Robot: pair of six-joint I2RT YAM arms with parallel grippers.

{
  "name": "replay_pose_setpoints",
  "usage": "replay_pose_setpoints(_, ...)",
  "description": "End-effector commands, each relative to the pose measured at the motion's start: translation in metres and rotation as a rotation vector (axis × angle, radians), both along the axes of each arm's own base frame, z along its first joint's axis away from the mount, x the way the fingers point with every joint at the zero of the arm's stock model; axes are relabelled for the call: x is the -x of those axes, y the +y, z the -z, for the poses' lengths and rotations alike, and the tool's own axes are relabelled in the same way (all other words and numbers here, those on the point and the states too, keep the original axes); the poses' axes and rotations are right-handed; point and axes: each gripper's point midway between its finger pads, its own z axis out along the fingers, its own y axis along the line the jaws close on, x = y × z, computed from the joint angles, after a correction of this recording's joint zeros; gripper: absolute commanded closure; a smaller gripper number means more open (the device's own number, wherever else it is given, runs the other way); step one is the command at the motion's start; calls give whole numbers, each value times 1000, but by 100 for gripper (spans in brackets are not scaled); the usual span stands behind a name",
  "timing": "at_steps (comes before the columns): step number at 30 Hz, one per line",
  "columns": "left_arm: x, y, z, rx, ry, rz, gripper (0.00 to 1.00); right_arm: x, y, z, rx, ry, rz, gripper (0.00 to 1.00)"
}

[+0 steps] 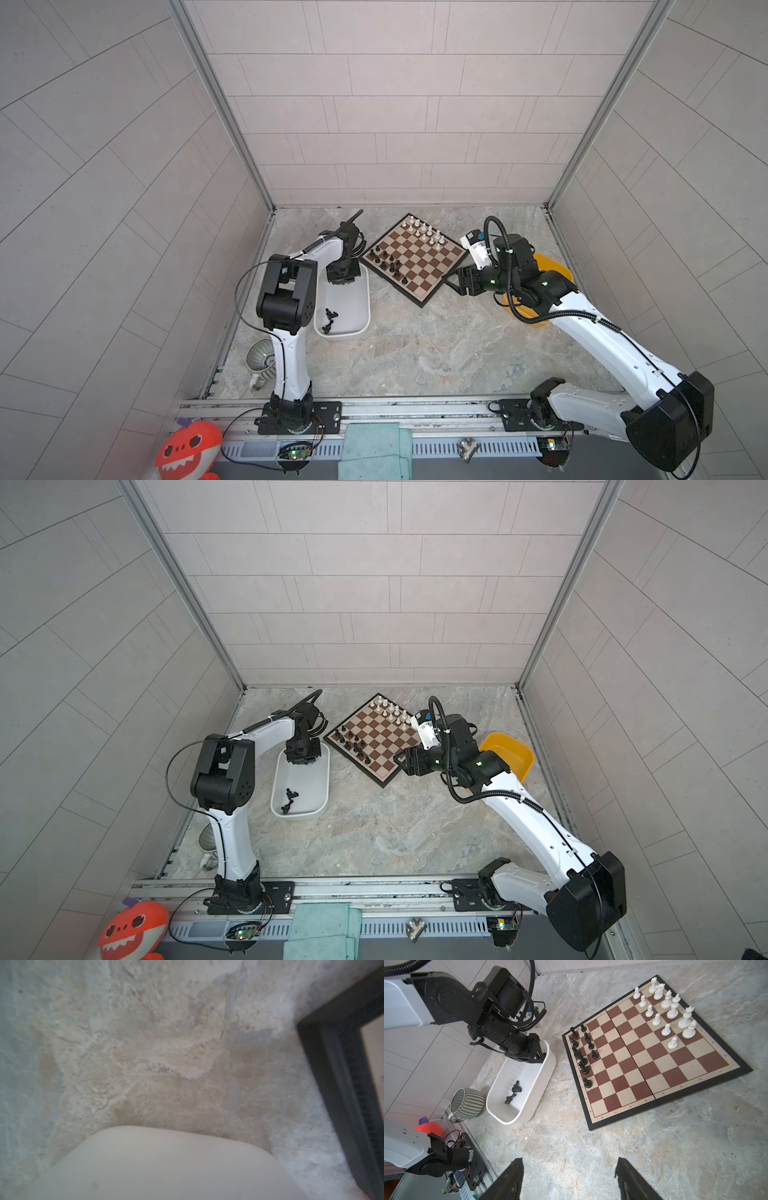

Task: Set up the chess pieces on the board

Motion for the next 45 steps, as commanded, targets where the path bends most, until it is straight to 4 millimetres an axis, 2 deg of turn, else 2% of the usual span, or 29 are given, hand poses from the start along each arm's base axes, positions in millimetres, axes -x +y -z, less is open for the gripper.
replay_pose_setpoints(1, 14, -4, -21, 3, -23, 69, 82, -1, 1, 2, -8, 2, 1, 29)
replay_pose_setpoints(9, 43, -9, -37, 13, -44, 165, 82, -4, 3, 8, -20, 23, 10, 29)
replay_pose_setpoints(12, 49, -13, -36, -9, -31, 236, 82, -6, 6, 13, -28, 45, 8, 29)
replay_pose_setpoints(18, 64, -30, -13, -6, 77, 312, 81, -9, 10, 20, -44, 68, 7, 30)
replay_pose_setpoints(23, 69, -32, 8, -32, 150, 335, 81, -9, 10, 22, -40, 74, 8, 30)
replay_pose_setpoints(27, 69, -31, 15, -41, 171, 323, 79, -10, 9, 23, -38, 75, 8, 30)
replay_pose_setpoints(34, 74, -27, 16, -49, 176, 259, 63, -11, 9, 24, -40, 79, 8, 30)
replay_pose_setpoints(45, 64, -39, 7, 43, 77, 46, 63, -10, 10, 27, -39, 90, 3, 30)
